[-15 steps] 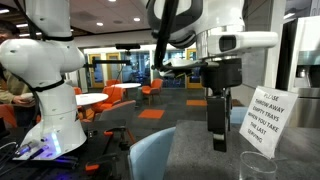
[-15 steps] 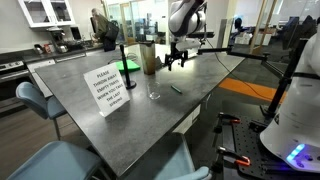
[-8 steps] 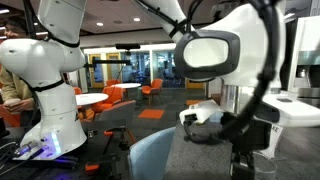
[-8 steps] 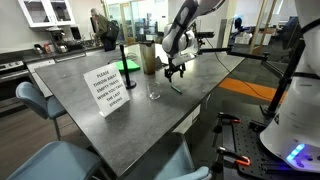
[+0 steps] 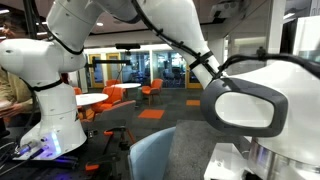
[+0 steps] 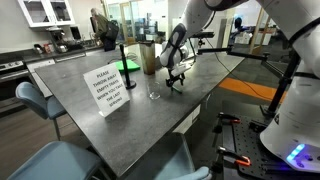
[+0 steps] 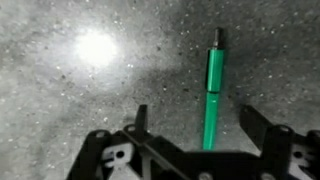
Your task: Put the pen in the cup
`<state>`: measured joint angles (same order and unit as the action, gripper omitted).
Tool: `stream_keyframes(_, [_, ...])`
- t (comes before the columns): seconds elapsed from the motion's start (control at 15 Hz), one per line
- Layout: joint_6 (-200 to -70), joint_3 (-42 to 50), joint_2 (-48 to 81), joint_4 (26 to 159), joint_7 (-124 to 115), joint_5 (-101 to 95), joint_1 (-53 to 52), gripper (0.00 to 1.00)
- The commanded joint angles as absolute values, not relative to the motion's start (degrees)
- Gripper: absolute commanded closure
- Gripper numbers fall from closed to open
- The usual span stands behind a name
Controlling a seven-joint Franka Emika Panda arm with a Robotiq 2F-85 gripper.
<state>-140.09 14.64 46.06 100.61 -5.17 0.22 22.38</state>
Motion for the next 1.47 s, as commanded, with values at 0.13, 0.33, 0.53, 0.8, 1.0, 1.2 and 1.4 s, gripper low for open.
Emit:
stream_keyframes(0.13, [-136.47,8.75,49.72,93.62,4.23,5.56,27.44,0.00])
stream_keyframes(0.33, [-134.87,7.07,50.07,91.74,6.60,7.94,28.98,0.00])
stream_keyframes(0.53, [-133.03,6.50,50.45,90.31,7.79,9.51,29.58,0.34])
stream_keyframes(0.8, [-131.71,7.40,50.45,89.35,6.82,9.44,29.51,0.65])
stream_keyframes(1.0, [-131.99,7.44,49.91,89.77,6.84,9.74,29.81,0.87])
stream_keyframes(1.2, [-132.65,7.75,49.53,90.49,6.55,9.32,29.23,1.00])
stream_keyframes(1.4, [-135.80,8.30,48.06,92.54,5.51,8.49,27.39,0.97])
